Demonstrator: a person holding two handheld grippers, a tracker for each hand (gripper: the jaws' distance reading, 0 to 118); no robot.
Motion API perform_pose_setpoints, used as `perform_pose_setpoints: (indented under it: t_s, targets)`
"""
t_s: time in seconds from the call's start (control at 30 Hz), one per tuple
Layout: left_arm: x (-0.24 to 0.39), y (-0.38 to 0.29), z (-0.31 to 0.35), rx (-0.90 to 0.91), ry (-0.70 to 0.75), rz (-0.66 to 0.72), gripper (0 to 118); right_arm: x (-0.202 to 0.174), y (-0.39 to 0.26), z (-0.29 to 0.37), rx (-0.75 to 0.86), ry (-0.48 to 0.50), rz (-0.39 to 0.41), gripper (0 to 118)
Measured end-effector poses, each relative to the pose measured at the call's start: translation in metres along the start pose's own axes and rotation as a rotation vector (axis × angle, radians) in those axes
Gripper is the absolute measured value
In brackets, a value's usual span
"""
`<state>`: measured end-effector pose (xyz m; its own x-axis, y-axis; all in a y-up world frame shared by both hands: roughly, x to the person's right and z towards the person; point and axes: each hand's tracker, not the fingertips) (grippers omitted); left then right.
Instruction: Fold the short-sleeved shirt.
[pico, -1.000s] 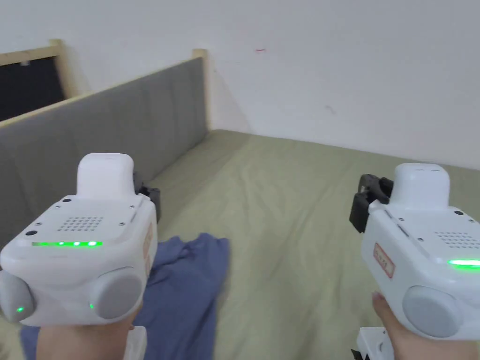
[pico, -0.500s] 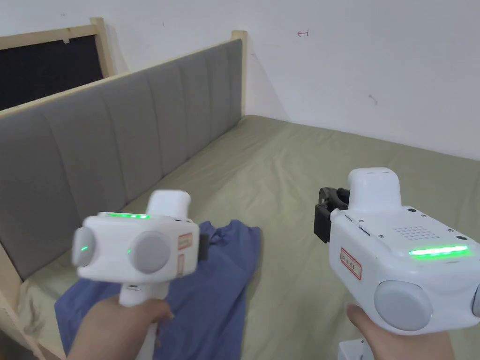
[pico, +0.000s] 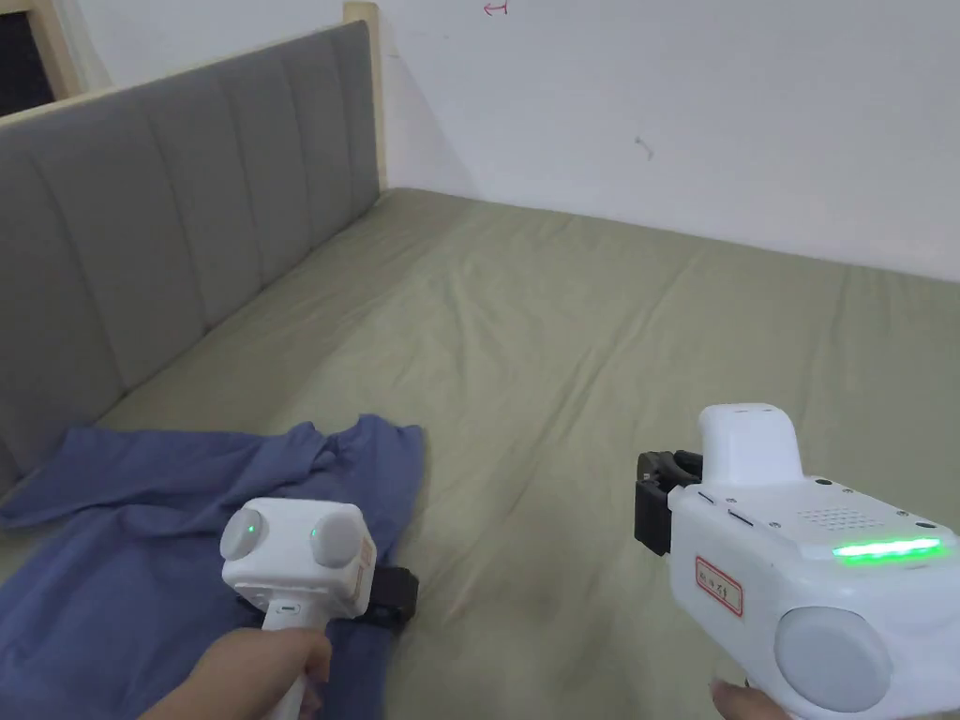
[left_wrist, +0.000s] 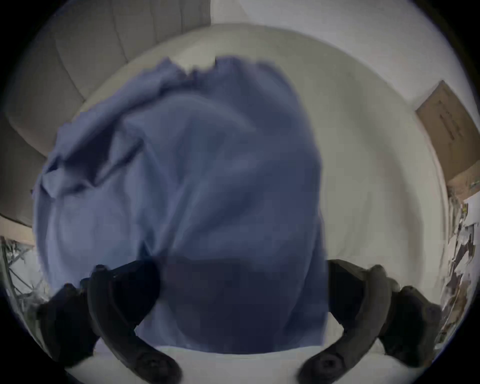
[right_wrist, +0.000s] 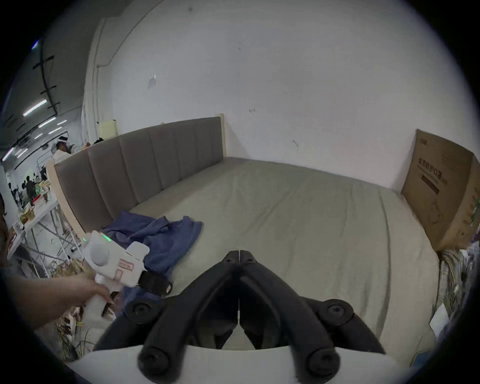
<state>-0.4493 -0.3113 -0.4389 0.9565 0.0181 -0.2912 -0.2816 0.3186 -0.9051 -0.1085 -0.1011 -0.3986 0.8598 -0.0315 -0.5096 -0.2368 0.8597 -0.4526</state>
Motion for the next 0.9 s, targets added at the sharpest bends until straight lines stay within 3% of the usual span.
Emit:
perform_pose_setpoints:
  t_s: [0.07,0.13,0.23,0.27,0.3,0.33,0.37,0.47,0.6,0.8,0.9]
  targets:
    - [0.001,-0.004,-0.005,0.096,-0.011,0.003,118,0.002,-0.003,-0.002,-0.014,-0.005,-0.009,0]
    - [0.01,-0.017,0.02,0.034,-0.002,0.002,118,0.003,-0.006,-0.004,-0.019,-0.009,-0.013,0]
    - [0.004,-0.03,0.05,0.127,-0.054,-0.02,114,0.001,-0.007,-0.003,-0.027,0.005,-0.015,0]
    - [0.0,-0.04,0.065,0.185,-0.031,-0.022,97,0.0,-0.007,-0.003,-0.03,0.015,-0.01,0]
    - [-0.003,-0.051,0.08,0.244,-0.035,-0.02,60,-0.001,-0.006,-0.002,-0.032,0.023,-0.001,0]
    - [-0.012,-0.053,0.091,0.257,0.026,-0.029,10,-0.004,-0.005,0.0,-0.041,0.029,0.01,0]
    - [-0.023,-0.058,0.105,0.269,0.135,-0.058,4,-0.004,-0.004,0.002,-0.048,0.041,0.014,0]
    - [-0.056,-0.075,0.16,0.403,0.094,-0.065,4,-0.002,-0.002,0.008,-0.036,0.055,0.006,0]
    - [-0.088,-0.061,0.239,0.543,0.166,-0.058,4,0.003,0.003,0.018,-0.017,0.067,-0.026,0]
    - [-0.017,-0.027,0.355,0.761,0.131,-0.277,4,0.026,0.01,0.057,0.067,0.031,-0.082,0]
    - [0.041,-0.01,0.383,0.841,-0.058,-0.317,4,0.047,0.012,0.082,0.109,-0.015,-0.128,0]
